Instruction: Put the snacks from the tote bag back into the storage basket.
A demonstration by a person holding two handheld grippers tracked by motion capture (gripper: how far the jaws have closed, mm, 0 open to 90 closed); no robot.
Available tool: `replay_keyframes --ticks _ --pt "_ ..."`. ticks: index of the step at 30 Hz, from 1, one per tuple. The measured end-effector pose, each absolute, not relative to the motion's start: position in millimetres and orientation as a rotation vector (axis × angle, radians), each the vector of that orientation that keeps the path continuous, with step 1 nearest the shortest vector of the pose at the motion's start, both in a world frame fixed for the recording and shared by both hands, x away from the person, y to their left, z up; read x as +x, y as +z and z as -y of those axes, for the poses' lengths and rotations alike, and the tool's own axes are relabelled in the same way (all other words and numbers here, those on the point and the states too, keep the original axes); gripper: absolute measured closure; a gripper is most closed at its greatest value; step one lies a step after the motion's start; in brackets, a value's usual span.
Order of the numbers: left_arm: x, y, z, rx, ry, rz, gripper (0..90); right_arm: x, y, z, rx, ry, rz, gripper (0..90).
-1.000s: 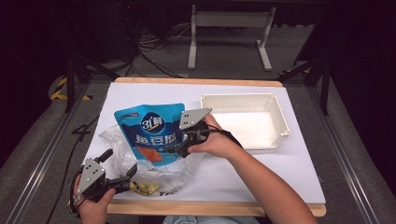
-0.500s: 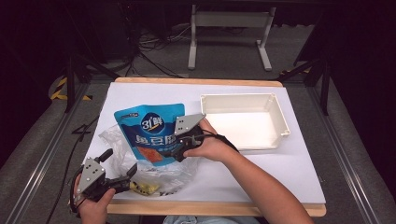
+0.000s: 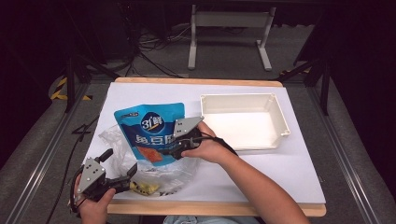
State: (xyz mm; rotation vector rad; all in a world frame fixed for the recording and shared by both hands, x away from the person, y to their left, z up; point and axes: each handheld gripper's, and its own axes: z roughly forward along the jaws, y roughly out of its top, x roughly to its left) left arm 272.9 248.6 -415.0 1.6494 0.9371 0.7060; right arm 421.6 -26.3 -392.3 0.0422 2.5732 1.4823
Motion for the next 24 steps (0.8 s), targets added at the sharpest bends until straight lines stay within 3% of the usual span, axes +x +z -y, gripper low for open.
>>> replay_keyframes --ticks 1,8,24 --pt "272.9 -415.0 -248.7 1.648 0.706 -0.938 6.3 422.6 -391.8 26.6 0.039 1.479 -2.586 41.1" --pt "273.2 -415.3 -248.4 1.644 0.706 -0.939 6.3 424.1 -389.0 27.1 0.008 1.453 -2.604 48.8" --pt "273.2 -414.9 -250.5 1.638 0.706 -0.940 6.3 427.9 -375.9 16.4 0.063 1.375 -2.672 54.7"
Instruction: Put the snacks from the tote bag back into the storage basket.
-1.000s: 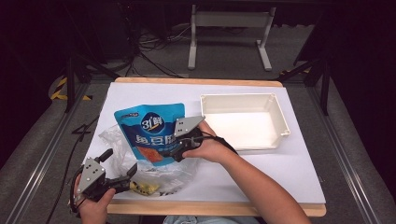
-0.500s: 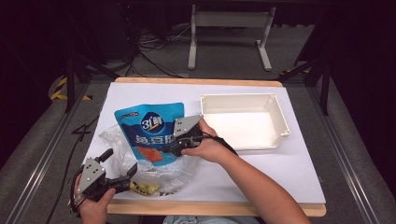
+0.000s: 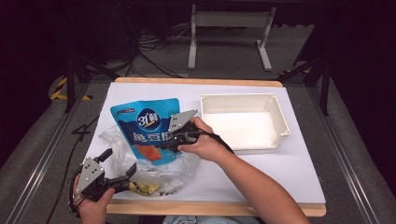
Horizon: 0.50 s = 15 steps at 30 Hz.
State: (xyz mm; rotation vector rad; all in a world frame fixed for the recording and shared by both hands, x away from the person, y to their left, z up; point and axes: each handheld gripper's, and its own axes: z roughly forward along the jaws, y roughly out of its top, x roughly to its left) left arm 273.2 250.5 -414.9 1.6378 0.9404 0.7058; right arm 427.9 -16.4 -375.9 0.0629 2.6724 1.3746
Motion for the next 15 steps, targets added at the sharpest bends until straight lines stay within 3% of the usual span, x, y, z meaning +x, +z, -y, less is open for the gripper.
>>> replay_keyframes --ticks 8,15 --pt "273.2 -414.8 -250.6 1.636 0.706 -0.941 6.3 429.6 -367.7 12.8 0.047 1.372 -2.661 55.3" --pt "273.2 -414.8 -250.5 1.629 0.706 -0.940 6.3 429.2 -336.2 11.9 -0.008 1.406 -2.626 55.3"
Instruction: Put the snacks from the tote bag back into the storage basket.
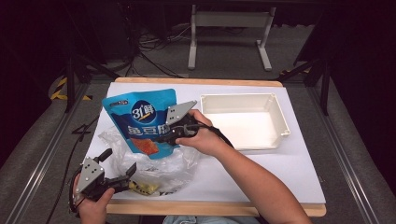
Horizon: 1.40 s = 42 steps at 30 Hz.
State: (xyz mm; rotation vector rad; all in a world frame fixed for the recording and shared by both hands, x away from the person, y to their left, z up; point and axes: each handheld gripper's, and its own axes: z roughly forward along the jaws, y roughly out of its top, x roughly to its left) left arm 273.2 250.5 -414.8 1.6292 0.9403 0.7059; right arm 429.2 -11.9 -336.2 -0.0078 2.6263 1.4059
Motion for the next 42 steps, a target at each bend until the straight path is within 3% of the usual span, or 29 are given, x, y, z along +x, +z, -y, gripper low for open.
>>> replay_keyframes --ticks 22,31,42 --pt "273.4 -414.9 -250.1 1.634 0.709 -0.939 6.3 425.8 -253.7 17.3 -0.126 1.435 -2.575 55.3" --pt "273.6 -415.0 -249.9 1.642 0.708 -0.936 6.3 427.1 -242.8 26.4 -0.134 1.450 -2.556 55.2" --pt "274.5 -416.5 -247.0 1.645 0.702 -0.937 6.3 434.5 -226.1 66.0 -0.062 1.435 -2.524 55.0"
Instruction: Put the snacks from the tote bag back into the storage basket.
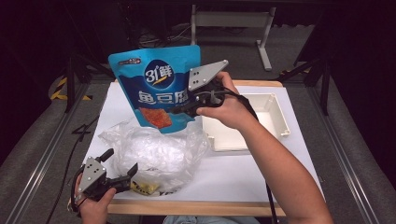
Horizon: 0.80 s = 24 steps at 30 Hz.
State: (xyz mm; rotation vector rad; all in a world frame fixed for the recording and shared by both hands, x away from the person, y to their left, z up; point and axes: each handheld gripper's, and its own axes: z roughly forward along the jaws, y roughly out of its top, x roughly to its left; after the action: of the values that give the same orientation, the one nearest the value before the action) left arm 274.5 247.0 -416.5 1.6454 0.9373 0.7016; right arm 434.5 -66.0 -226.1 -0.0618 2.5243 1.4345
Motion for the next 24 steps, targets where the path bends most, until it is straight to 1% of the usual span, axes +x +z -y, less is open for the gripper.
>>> replay_keyframes --ticks 13,24 --pt "274.6 -416.7 -247.3 1.648 0.702 -0.938 6.3 447.9 -217.4 99.4 0.010 1.431 -2.540 54.8" --pt "274.6 -417.0 -246.7 1.647 0.702 -0.942 6.3 459.4 -212.0 137.6 0.099 1.376 -2.485 54.9"
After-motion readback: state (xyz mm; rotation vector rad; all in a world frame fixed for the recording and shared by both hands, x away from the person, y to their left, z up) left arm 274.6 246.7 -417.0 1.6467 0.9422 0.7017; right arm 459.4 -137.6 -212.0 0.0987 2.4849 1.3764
